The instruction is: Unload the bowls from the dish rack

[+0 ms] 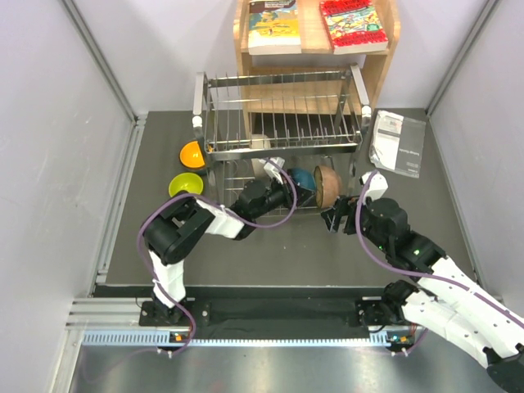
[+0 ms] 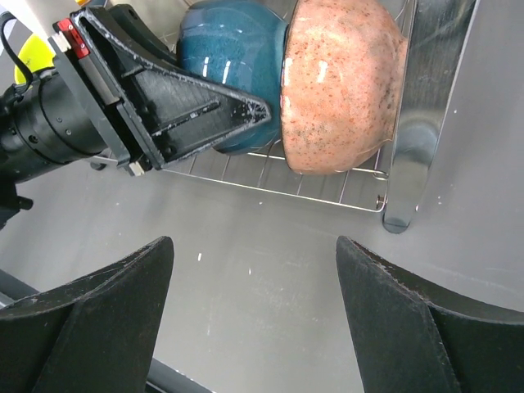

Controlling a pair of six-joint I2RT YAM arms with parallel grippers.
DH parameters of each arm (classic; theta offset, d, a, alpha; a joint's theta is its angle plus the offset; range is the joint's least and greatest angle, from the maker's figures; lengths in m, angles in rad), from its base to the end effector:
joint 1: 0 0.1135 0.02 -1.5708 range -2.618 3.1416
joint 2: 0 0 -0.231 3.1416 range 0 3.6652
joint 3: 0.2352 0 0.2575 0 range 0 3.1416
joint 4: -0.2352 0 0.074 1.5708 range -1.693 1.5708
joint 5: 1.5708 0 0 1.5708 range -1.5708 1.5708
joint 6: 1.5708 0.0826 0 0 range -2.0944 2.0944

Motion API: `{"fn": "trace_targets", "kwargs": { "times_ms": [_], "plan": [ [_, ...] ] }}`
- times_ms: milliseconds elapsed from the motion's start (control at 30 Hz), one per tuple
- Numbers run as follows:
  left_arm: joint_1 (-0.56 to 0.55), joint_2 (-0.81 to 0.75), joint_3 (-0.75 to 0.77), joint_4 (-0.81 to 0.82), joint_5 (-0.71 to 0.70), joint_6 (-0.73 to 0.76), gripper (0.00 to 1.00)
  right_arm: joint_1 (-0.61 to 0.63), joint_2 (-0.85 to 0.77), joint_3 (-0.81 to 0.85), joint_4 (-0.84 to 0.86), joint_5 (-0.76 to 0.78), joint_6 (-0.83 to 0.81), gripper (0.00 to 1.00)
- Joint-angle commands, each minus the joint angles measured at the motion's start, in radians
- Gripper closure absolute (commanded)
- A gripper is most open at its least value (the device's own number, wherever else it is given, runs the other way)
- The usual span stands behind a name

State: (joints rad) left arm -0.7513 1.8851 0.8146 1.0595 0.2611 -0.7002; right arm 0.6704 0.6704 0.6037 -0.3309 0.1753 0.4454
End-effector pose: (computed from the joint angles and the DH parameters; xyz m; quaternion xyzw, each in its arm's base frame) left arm 0.2909 -0.3009 0.1406 0.1095 0.7024 -0.5320 0.4601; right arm 0.1939 0.1354 0.2401 -0.0450 0.8298 0.2301 0.5064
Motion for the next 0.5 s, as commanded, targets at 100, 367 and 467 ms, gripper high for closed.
{"fn": "trace_targets", "kwargs": {
  "times_ms": [100, 367, 467],
  "plan": [
    [0.007, 0.028, 0.02, 0.339, 0.006, -0.125, 1.0, -0.011, -0.02, 0.041, 0.0, 0.026, -0.013, 0.2],
    [0.007, 0.002, 0.027, 0.346, 0.017, -0.127, 1.0, -0.012, -0.023, 0.034, 0.0, 0.03, -0.01, 0.2],
    [0.007, -0.032, 0.038, 0.297, 0.03, -0.104, 1.0, -0.012, -0.028, 0.034, 0.0, 0.032, -0.01, 0.2]
  ]
}}
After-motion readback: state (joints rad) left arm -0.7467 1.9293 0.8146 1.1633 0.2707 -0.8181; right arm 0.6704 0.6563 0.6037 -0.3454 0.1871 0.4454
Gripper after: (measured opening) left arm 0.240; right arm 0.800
